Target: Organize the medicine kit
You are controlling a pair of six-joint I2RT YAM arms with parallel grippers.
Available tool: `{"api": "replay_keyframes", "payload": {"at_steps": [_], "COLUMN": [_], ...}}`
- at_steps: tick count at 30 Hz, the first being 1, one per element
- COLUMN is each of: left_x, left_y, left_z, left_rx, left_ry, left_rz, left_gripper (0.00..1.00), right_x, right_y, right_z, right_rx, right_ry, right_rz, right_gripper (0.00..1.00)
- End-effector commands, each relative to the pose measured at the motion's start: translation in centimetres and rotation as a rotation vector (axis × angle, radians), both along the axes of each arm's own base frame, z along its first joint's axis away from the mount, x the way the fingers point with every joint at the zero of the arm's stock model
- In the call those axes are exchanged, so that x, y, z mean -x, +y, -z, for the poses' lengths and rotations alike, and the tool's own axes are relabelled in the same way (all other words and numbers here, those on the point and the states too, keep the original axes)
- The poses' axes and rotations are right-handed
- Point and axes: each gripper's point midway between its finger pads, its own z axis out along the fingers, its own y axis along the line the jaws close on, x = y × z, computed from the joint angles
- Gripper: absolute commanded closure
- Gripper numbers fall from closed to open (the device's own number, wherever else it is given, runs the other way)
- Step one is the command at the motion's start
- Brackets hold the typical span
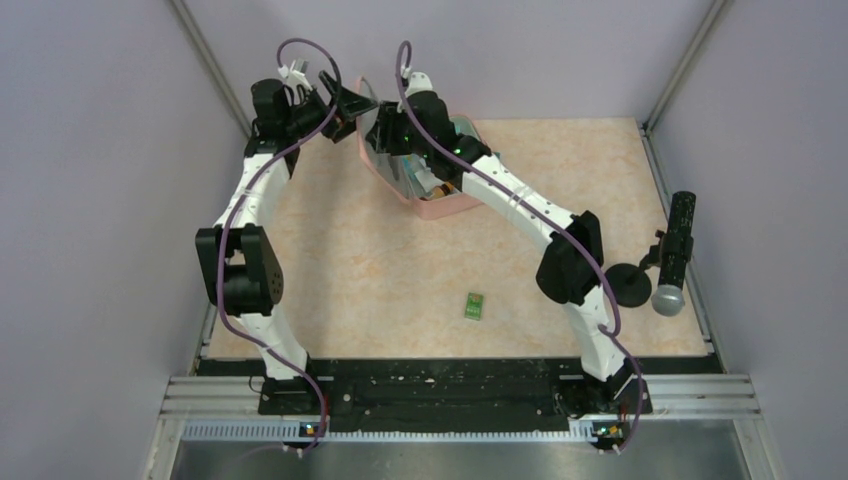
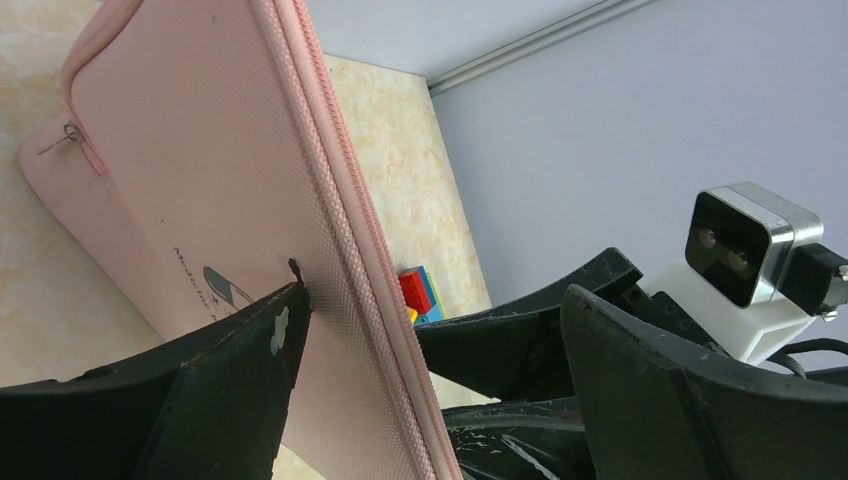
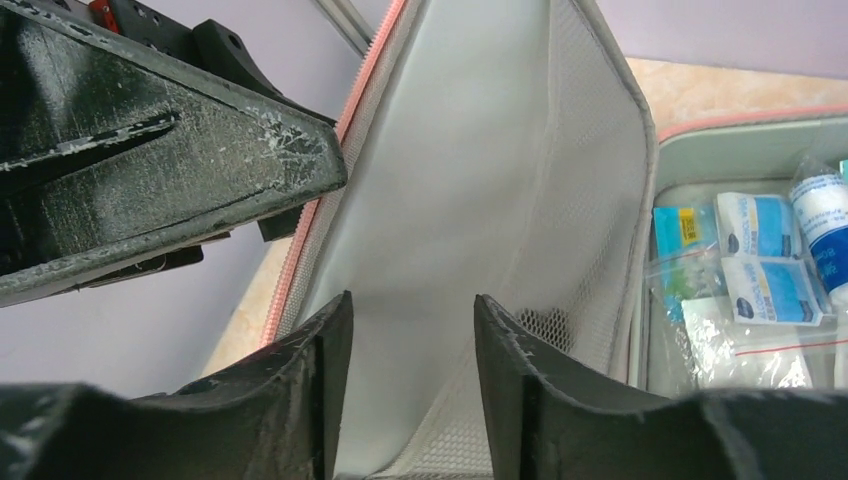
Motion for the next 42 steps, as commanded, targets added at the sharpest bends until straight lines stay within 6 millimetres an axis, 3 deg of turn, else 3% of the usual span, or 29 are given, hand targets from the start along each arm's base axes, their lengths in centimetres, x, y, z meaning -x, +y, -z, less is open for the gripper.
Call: {"api": "replay_keyframes", "payload": {"at_steps": [1, 6, 12, 17, 20, 27, 35, 42], "left_x": [1.6, 1.4, 1.2, 0.8, 0.8, 1.3, 1.5, 2.2], "left_y": [-0.6, -0.5, -0.3, 0.4, 0.8, 1.3, 1.9, 1.7], "left_z": [-3.9, -3.3, -2.6, -1.8, -1.5, -1.1, 0.7, 1.2], "left_rx": [0.009, 0.007, -0.004, -0.008, -0.009, -0.01, -0.045, -0.041], "left_ry": [-0.122, -0.11, -0.104, -0.088, -0.082, -0.074, -0.022, -0.005], "left_rz": [0.031, 0.027, 0.022, 0.011, 0.009, 0.016, -0.022, -0.008], "left_gripper": [0.02, 0.02, 0.02, 0.03, 0.03, 0.04, 0.04, 0.04], "right_x": [1.9, 1.9, 2.7, 7.0, 8.4, 13.2, 18.7, 23.8], "right_y": [1.1, 0.2, -2.1, -3.4, -5.3, -12.1, -17.4, -21.7], "right_z": [-3.9, -4.8, -6.5, -8.4, -7.5, 0.5, 11.7, 18.5], "right_rx": [-0.056, -0.046, -0.002, -0.125, -0.1, 0.05, 0.403, 0.605], "right_ry": [-0.069, -0.1, -0.19, -0.232, -0.257, -0.34, -0.42, -0.474], "right_rz": [-0.071, -0.072, -0.175, -0.539, -0.647, -0.908, -1.15, -1.59], "right_gripper": [0.5, 0.48, 0.36, 0.35, 0.34, 0.37, 0.34, 0.35]}}
